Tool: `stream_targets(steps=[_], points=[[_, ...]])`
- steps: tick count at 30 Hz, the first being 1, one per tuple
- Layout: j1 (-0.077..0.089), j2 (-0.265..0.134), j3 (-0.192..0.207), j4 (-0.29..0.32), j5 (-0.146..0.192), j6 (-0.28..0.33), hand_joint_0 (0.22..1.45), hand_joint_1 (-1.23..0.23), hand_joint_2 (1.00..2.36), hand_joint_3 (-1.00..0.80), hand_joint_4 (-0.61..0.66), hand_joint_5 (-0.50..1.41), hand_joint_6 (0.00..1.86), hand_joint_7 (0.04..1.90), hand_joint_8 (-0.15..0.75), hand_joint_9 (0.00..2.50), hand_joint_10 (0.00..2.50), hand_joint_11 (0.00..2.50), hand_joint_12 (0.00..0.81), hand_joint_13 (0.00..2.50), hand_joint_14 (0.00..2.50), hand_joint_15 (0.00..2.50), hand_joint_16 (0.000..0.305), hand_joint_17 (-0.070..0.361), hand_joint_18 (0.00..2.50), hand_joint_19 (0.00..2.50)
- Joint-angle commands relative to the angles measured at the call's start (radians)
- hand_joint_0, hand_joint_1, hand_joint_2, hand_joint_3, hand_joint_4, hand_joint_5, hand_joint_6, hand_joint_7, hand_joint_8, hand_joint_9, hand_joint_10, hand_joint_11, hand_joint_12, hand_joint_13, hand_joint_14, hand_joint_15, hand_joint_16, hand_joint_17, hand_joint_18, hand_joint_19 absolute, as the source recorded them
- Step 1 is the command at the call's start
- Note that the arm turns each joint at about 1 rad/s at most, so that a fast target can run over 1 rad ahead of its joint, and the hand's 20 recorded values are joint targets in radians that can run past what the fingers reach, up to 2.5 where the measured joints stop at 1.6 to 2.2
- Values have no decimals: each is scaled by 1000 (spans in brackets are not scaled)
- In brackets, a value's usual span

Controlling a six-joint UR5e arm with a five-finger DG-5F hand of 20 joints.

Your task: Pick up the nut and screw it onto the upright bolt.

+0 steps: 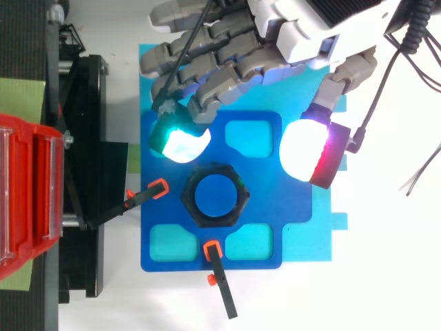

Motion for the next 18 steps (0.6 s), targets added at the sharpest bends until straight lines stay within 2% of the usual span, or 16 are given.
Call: stream_targets(steps=[1, 18], points=[[0, 0, 0, 0, 0, 0, 457, -20, 1000, -500, 153, -210, 502, 675, 246, 371, 0, 0, 366, 263, 0, 0, 46, 103, 40, 0], [8, 0, 0, -3, 2, 3, 457, -61, 1000, -500, 183, -191, 502, 719, 252, 383, 0, 0, 364, 265, 0, 0, 45, 101, 32, 0]])
